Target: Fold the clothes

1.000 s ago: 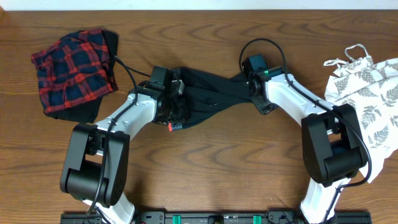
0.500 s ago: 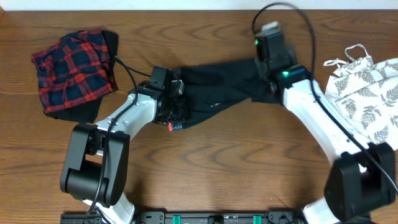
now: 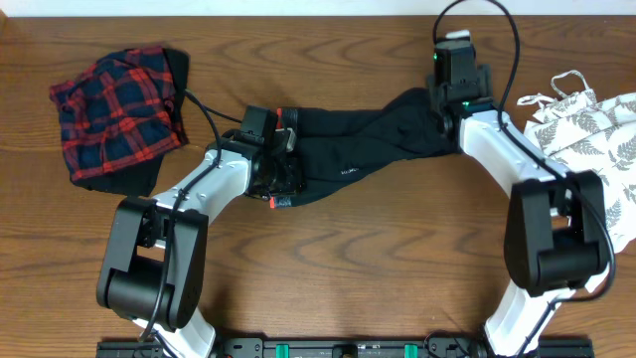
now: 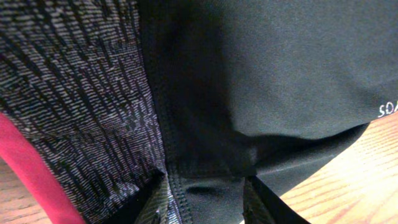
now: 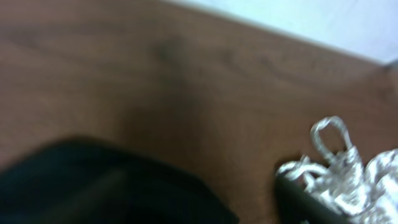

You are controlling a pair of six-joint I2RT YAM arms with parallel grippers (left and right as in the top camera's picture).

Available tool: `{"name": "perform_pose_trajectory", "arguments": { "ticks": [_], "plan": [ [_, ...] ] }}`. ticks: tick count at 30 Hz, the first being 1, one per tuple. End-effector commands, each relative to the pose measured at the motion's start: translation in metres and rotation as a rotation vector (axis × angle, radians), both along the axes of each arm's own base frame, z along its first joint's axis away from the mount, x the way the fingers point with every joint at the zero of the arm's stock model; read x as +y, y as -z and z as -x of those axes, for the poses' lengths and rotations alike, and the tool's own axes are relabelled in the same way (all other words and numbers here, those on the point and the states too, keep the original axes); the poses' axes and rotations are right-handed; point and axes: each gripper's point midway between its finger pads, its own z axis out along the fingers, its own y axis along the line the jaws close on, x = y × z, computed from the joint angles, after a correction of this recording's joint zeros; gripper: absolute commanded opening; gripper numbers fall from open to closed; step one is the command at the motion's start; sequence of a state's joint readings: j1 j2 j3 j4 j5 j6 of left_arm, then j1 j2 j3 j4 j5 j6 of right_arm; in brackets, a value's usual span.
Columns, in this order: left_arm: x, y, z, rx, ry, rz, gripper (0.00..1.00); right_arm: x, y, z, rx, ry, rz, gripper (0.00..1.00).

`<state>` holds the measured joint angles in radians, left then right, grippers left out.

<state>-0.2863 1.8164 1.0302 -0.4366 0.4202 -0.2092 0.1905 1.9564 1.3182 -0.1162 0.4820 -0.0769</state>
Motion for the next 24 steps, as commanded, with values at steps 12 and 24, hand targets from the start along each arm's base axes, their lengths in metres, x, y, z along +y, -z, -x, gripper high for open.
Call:
{"name": "perform_pose_trajectory", "arguments": {
  "ticks": [12, 24],
  "plan": [
    [0.021, -0.024, -0.021, -0.159, -0.036, -0.127, 0.56, 0.066, -0.001, 0.079, 0.311, -0.248, -0.233, 0.99],
    [0.046, -0.124, -0.065, -0.561, -0.129, -0.218, 0.87, 0.034, 0.009, 0.137, 0.508, 0.033, -0.518, 0.99]
  ]
}}
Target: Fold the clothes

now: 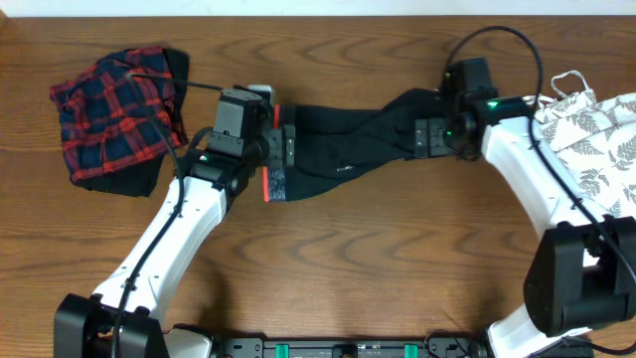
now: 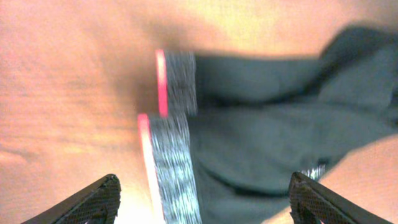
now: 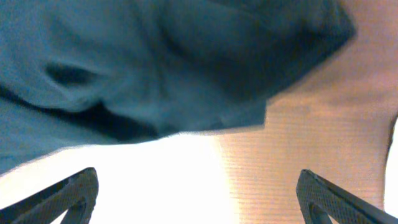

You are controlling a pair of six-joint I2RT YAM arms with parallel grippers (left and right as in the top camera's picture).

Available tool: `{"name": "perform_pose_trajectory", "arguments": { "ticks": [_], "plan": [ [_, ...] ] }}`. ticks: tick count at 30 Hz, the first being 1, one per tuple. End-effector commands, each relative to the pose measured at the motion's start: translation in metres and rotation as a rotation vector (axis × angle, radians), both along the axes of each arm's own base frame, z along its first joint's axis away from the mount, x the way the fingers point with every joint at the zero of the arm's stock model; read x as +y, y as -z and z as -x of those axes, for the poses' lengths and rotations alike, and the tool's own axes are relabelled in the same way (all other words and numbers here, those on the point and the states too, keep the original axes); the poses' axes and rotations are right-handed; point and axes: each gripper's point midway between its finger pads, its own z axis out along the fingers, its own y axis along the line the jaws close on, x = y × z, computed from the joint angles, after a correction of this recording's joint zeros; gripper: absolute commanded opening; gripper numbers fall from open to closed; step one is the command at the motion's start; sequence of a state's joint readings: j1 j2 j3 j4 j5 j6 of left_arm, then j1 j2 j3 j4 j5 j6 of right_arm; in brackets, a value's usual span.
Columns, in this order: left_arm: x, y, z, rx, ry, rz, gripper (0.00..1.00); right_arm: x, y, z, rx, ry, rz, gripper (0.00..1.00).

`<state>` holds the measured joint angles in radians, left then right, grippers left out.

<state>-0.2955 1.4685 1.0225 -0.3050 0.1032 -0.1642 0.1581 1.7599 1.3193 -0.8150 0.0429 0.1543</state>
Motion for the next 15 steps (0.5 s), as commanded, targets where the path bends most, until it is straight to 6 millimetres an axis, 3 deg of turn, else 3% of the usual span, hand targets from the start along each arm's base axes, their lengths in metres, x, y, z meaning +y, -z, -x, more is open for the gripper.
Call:
{"name": "perform_pose_trajectory", "arguments": {
  "ticks": [1, 3, 10, 15],
  "plan": [
    [0.010, 0.009, -0.012, -0.018, -0.039, -0.056, 0.87, -0.004, -0.006, 0.006, 0.024, 0.078, -0.090, 0.99],
    [0.009, 0.021, -0.016, -0.001, -0.038, -0.062, 0.88, -0.009, -0.005, 0.009, 0.039, 0.092, -0.089, 0.99],
    [0.008, 0.092, -0.014, 0.169, -0.024, -0.084, 0.92, -0.013, -0.002, 0.021, 0.089, 0.113, -0.085, 0.99],
    [0.016, 0.109, -0.014, 0.211, -0.038, -0.072, 0.92, -0.013, -0.002, 0.021, 0.092, 0.122, -0.087, 0.99]
  ]
}}
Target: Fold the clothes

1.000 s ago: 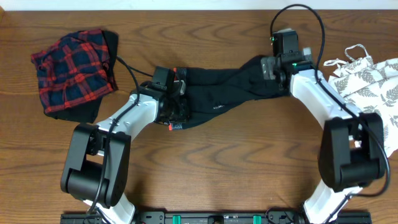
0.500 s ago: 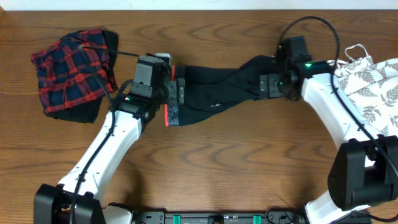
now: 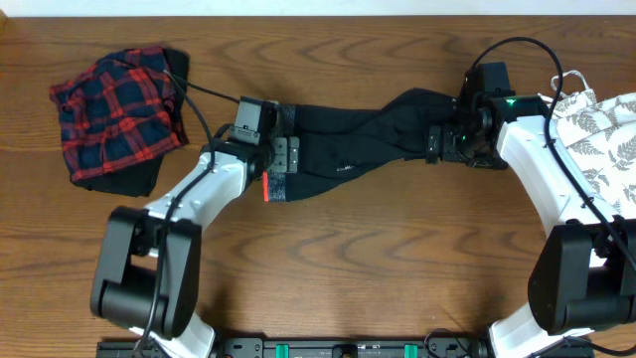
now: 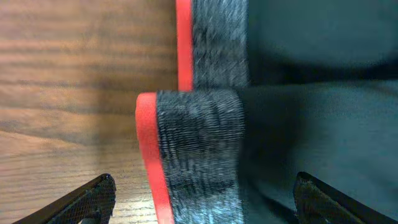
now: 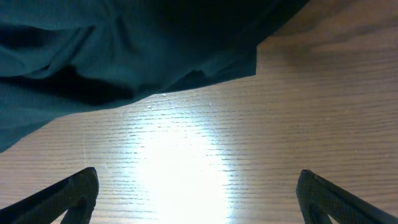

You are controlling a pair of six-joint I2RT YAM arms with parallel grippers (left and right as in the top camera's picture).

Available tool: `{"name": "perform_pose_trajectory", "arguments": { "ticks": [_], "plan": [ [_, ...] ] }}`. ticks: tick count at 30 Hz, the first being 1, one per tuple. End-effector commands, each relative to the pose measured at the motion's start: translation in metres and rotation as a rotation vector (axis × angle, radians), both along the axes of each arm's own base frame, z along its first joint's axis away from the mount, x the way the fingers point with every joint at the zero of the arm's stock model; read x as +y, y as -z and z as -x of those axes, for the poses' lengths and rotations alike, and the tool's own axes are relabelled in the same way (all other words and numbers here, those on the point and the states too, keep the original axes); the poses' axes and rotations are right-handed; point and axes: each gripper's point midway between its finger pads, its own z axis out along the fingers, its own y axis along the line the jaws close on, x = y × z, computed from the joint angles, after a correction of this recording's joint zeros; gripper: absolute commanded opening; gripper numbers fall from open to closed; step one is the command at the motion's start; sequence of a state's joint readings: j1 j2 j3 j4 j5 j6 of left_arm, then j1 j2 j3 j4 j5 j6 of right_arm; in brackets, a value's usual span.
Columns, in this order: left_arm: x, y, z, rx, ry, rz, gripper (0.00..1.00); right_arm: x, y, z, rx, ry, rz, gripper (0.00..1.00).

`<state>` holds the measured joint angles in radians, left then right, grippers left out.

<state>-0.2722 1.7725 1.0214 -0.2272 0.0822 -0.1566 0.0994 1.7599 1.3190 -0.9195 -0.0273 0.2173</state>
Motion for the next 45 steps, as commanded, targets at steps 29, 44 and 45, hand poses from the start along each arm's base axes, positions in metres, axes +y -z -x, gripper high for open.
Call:
{"name": "perform_pose_trajectory", "arguments": {
  "ticks": [29, 44, 45],
  "plan": [
    [-0.023, -0.007, -0.001, 0.009, 0.078, 0.191, 0.58, 0.008, -0.008, 0.002, -0.001, 0.039, -0.062, 0.99],
    [-0.008, 0.006, -0.001, 0.011, 0.080, 0.087, 0.58, 0.009, -0.008, 0.003, 0.003, 0.037, -0.063, 0.99],
    [-0.008, 0.006, -0.001, 0.007, 0.098, 0.078, 0.58, 0.008, -0.008, 0.003, 0.003, 0.041, -0.063, 0.99]
  ]
}}
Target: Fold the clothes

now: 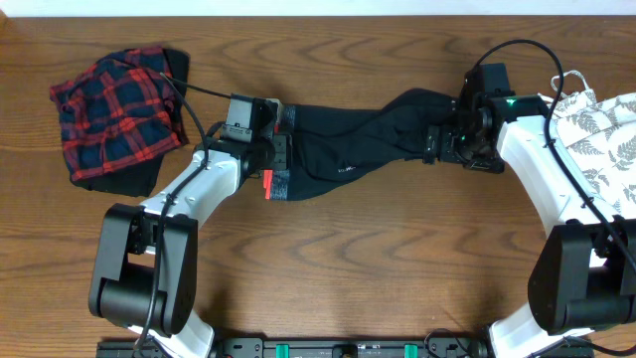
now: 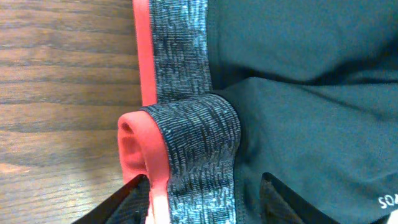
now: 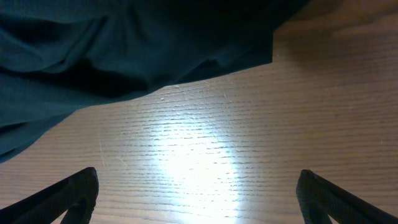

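Observation:
A black garment [image 1: 348, 149] with a grey waistband [image 2: 193, 143] edged in red lies stretched across the middle of the table. My left gripper [image 1: 270, 161] is at its left end. In the left wrist view the left gripper [image 2: 202, 202] has its jaws drawn in around the folded waistband end, touching the bulging red edge on one side and black fabric on the other. My right gripper [image 1: 437, 147] sits at the garment's right end. In the right wrist view the right gripper [image 3: 198, 199] stands wide open over bare wood, just below the black hem [image 3: 186, 68].
A red and blue plaid garment [image 1: 114, 109] lies crumpled at the far left. A white leaf-patterned garment [image 1: 596, 139] with straps lies at the right edge, close behind my right arm. The wooden table [image 1: 348, 259] shows bare in front.
My left gripper's jaws have narrowed from wide open to close around the waistband end, and the red edge now bulges up. The right gripper has hardly moved and stays open.
At first my left gripper was shut on black fabric beside the waistband and the right was at the garment's far right end. Then both were open above the garment. Later the left hung open over the waistband, and now it grips it.

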You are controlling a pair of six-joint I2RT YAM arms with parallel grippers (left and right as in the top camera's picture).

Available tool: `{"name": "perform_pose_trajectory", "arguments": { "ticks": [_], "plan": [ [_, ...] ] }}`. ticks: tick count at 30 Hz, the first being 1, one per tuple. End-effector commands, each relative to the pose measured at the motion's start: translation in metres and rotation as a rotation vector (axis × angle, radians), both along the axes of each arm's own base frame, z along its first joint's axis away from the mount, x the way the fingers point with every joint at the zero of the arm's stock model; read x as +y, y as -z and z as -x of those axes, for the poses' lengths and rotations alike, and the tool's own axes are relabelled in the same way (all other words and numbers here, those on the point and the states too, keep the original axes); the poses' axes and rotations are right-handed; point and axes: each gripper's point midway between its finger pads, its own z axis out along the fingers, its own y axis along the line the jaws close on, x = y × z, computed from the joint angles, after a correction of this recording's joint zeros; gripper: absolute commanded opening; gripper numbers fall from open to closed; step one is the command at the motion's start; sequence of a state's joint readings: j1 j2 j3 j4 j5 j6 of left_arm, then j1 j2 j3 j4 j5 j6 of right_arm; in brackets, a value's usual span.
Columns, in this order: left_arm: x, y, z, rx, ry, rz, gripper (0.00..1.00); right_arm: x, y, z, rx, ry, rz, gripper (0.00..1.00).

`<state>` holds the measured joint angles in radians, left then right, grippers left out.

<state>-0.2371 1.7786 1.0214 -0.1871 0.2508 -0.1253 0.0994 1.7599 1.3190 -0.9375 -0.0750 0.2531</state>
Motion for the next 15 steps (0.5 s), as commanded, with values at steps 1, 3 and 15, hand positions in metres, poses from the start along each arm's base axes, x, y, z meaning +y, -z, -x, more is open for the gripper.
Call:
{"name": "perform_pose_trajectory", "arguments": {
  "ticks": [1, 3, 15],
  "plan": [
    [0.008, 0.011, 0.002, 0.000, 0.041, -0.067, 0.58, 0.001, -0.009, -0.002, -0.022, 0.016, -0.012, 0.99],
    [0.008, 0.011, 0.001, -0.014, 0.080, -0.088, 0.58, 0.001, -0.009, -0.002, -0.021, 0.019, -0.014, 0.99],
    [-0.021, 0.007, 0.012, 0.004, 0.198, 0.055, 0.58, 0.001, -0.009, -0.002, -0.021, 0.022, -0.015, 0.99]
  ]
}}
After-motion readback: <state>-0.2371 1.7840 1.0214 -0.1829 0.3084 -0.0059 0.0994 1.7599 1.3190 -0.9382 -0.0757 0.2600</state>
